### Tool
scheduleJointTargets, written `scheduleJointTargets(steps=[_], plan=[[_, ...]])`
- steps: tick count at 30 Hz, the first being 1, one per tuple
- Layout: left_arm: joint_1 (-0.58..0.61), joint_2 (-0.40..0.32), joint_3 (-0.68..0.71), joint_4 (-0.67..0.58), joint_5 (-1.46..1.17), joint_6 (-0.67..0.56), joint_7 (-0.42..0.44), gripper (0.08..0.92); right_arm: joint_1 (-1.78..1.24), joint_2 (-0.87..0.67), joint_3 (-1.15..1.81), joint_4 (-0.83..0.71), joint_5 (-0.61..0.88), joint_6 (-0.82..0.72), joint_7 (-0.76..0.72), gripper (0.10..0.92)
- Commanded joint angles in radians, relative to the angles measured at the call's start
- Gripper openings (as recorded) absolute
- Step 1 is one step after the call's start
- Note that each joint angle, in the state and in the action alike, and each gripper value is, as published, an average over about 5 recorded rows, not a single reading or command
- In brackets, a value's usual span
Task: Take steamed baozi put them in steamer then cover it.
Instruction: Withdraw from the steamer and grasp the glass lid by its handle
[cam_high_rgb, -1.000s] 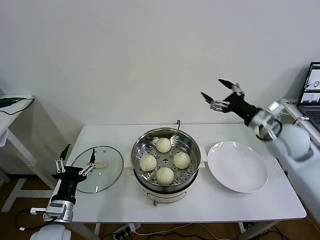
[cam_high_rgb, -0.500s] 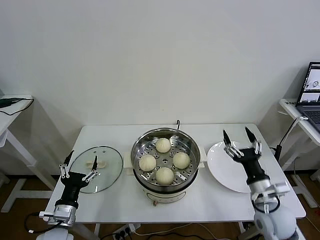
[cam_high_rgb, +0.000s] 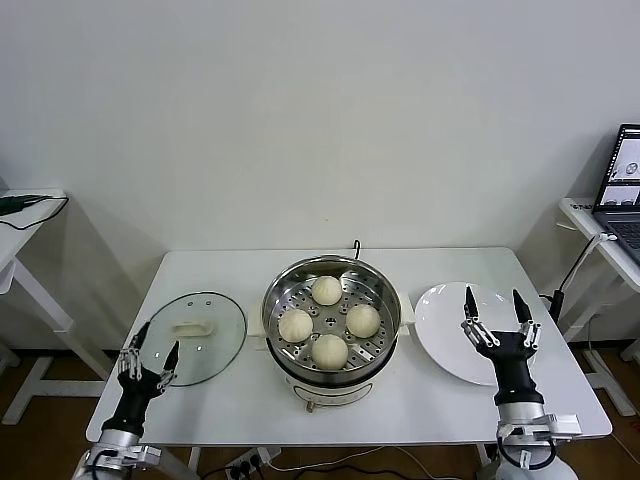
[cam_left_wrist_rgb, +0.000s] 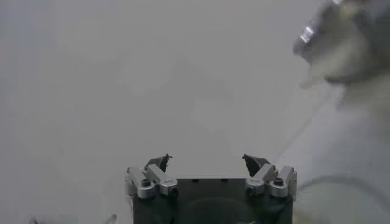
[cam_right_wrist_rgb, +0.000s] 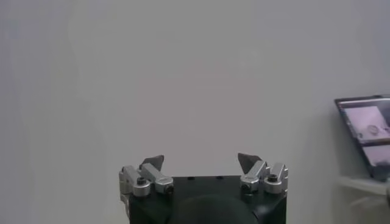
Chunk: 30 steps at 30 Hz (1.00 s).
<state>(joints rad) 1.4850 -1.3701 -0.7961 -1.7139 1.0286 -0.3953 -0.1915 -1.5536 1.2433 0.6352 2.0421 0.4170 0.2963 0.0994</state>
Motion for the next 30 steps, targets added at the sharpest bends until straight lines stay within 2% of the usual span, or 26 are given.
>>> scheduleJointTargets(steps=[1,9,30], plan=[[-0.145,0.023,-0.013,0.279,0.487,-0.082,-0.177,0.823,-0.033,0.050,0.014,-0.009,-0.027,0.019,0.016,0.823],[-0.264,0.022,-0.001,0.357,0.493,-0.065,-0.175,0.823,-0.037,0.065,0.013,-0.011,-0.039,0.021,0.013,0.823],[-0.419,-0.002,0.019,0.501,0.553,-0.014,-0.165,0.823,-0.041,0.066,0.021,-0.016,-0.052,0.037,0.007,0.823]])
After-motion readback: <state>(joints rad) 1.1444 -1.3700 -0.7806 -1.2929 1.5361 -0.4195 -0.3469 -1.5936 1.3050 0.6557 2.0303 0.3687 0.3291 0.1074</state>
